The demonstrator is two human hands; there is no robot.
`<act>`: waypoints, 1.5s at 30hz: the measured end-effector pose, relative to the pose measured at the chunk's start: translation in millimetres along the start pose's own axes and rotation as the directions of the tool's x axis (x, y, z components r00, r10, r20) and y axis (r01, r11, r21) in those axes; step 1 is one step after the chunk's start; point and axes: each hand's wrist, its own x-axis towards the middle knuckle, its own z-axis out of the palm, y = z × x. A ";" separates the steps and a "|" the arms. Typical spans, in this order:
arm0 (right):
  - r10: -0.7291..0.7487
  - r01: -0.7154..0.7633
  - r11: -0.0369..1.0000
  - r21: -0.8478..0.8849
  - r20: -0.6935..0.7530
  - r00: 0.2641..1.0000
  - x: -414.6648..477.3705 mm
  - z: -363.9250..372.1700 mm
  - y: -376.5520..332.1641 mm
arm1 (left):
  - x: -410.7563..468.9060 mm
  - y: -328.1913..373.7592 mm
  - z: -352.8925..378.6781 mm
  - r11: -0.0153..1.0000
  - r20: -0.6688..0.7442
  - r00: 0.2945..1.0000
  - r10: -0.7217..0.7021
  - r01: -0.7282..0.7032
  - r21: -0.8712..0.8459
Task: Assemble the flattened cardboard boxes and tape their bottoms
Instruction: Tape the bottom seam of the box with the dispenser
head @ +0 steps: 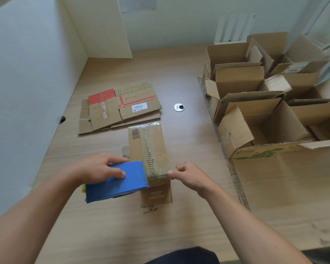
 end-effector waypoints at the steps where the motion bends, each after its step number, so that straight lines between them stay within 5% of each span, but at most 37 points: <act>1: 0.027 -0.027 0.999 0.021 0.023 0.999 0.1 1.9 0.4 | 0.4 0.2 0.1 1.000 0.001 1.000 -0.003 0.003 -0.003; 8: -0.003 0.012 0.984 0.176 -0.047 0.999 4.1 17.9 13.6 | 4.4 -6.8 1.2 1.000 -0.033 0.999 0.012 -0.012 0.003; 13: -0.265 0.191 0.932 -0.308 -0.218 0.939 8.3 22.3 25.4 | 5.1 -7.5 2.2 1.000 -0.028 1.000 -0.007 0.006 -0.006; 19: -0.420 0.228 0.731 -0.643 -0.160 0.893 13.4 15.9 24.8 | 4.1 -7.3 3.2 0.999 -0.017 1.000 -0.003 0.002 -0.038; 23: -0.622 0.459 0.599 -0.656 -0.021 0.782 15.4 16.0 13.5 | 2.9 -8.2 4.7 0.999 -0.022 1.000 0.006 -0.007 -0.051; 28: -0.532 0.532 0.451 -0.716 0.263 0.805 33.6 17.1 -1.9 | -0.1 -10.4 8.5 0.996 -0.028 0.999 0.037 -0.040 -0.077; 45: -0.643 0.572 0.458 -0.680 0.190 0.742 38.2 18.6 9.6 | -15.1 -39.5 21.5 0.988 -0.098 0.992 0.085 -0.097 -0.119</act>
